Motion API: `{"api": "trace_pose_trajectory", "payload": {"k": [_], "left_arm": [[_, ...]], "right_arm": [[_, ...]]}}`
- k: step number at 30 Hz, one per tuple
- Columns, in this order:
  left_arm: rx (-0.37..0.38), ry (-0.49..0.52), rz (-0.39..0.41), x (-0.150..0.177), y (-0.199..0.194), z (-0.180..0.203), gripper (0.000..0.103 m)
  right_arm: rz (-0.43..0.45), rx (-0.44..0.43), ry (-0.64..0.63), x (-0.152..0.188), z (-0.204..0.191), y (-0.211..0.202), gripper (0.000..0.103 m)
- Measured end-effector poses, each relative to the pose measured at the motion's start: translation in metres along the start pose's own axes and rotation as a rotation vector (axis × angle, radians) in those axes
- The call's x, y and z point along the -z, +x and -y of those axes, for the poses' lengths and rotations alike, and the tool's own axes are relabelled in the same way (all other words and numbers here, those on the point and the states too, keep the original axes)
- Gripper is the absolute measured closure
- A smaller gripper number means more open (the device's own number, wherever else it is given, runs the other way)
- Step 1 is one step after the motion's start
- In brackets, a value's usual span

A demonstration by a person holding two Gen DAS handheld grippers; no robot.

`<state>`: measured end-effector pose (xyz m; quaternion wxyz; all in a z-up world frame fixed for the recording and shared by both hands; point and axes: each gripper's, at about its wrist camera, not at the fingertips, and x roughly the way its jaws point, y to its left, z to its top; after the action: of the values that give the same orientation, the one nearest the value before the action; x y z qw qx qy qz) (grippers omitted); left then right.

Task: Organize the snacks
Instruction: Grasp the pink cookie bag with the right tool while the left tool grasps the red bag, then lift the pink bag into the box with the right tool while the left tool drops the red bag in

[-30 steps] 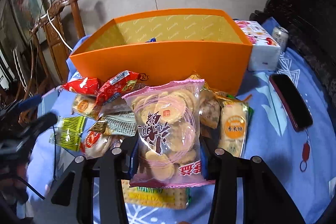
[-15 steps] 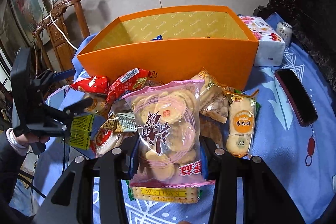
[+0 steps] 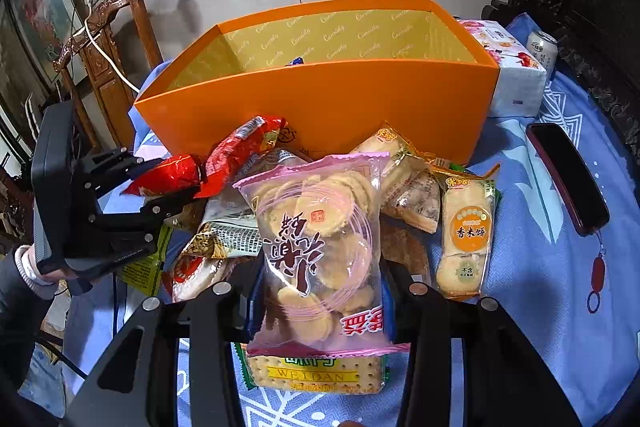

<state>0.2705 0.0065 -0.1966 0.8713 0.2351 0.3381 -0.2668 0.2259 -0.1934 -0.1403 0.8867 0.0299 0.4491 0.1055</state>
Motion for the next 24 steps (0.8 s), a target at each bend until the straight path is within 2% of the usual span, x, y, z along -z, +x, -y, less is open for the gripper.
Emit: {"api": "trace_pose_trajectory", "payload": {"k": [6, 15, 20, 24], "left_arm": [[-0.027, -0.09, 0.029, 0.0, -0.029, 0.0, 0.079], [0.021, -0.309, 0.099, 0.002, -0.079, -0.012, 0.079], [0.027, -0.367, 0.143, 0.0, -0.105, -0.014, 0.08], [-0.003, -0.397, 0.16, -0.008, -0.123, -0.019, 0.081]], "right_arm": [[0.033, -0.007, 0.003, 0.003, -0.002, -0.013, 0.059], [0.086, -0.026, 0.031, 0.006, -0.002, -0.039, 0.059], [0.118, -0.032, 0.033, 0.005, -0.004, -0.052, 0.059], [0.141, -0.043, 0.034, 0.001, -0.005, -0.062, 0.059]]}}
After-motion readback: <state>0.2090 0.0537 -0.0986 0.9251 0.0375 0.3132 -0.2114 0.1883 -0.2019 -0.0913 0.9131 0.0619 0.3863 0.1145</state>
